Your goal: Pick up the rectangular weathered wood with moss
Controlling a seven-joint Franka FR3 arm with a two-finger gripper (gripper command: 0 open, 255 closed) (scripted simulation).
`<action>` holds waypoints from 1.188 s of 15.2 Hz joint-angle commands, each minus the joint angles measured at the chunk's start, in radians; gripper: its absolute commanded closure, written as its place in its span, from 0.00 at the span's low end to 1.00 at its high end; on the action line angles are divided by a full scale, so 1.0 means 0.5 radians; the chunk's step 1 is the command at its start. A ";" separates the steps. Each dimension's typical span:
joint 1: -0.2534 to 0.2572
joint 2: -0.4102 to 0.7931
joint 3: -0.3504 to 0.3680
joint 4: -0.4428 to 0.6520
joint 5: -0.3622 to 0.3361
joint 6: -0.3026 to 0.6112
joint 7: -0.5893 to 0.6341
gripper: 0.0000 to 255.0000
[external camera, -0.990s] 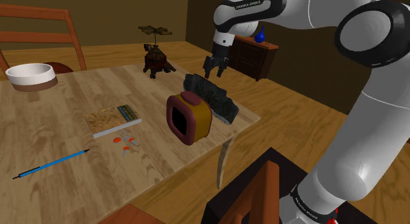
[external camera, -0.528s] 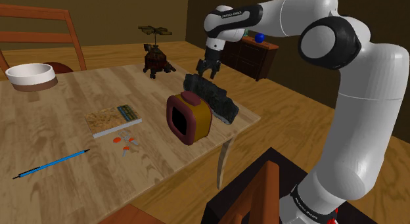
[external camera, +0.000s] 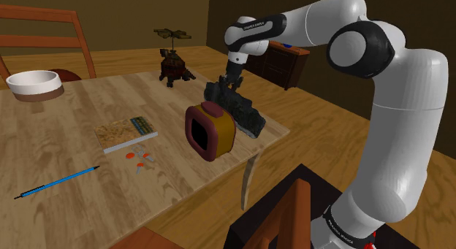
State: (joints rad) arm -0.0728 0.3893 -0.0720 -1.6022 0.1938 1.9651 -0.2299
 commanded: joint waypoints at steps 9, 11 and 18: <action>0.001 -0.003 0.000 -0.008 0.000 0.006 0.000 1.00; 0.000 -0.018 -0.001 0.025 -0.004 -0.041 0.008 1.00; -0.002 -0.054 -0.005 0.159 -0.017 -0.210 0.035 1.00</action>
State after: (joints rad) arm -0.0732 0.3643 -0.0739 -1.5313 0.1861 1.8708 -0.2131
